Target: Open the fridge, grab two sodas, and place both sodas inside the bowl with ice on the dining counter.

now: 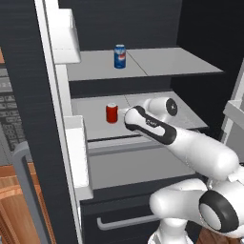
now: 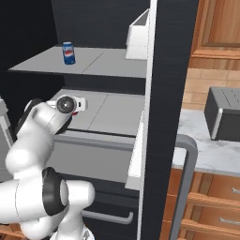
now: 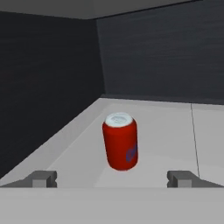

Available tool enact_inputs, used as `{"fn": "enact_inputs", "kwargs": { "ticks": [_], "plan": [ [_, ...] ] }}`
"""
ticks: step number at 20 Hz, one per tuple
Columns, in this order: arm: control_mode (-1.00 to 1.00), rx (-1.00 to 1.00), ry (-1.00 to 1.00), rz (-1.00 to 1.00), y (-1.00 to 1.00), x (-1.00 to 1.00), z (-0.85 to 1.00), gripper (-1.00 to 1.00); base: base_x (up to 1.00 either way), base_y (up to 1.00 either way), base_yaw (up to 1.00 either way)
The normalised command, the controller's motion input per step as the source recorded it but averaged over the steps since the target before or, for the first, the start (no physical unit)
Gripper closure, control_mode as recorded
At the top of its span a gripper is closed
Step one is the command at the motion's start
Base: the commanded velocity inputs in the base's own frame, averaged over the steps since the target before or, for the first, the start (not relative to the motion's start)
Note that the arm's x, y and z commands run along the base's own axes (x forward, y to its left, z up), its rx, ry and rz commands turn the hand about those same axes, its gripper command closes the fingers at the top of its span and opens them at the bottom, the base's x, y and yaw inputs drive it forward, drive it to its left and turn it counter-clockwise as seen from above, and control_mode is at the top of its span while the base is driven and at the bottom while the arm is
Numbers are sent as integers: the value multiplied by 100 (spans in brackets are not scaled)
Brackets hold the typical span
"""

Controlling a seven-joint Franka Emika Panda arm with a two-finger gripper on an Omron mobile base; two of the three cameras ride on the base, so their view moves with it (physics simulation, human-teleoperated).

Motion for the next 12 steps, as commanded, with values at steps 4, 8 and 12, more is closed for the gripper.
{"fn": "enact_inputs", "kwargs": {
  "ticks": [4,8,12],
  "plan": [
    [-100,0,0,0,0,18,0,-100,0,0,0],
    [-100,0,3,0,0,39,0,-100,0,0,0],
    [-100,0,7,0,9,42,0,-100,0,0,0]
  ]
}}
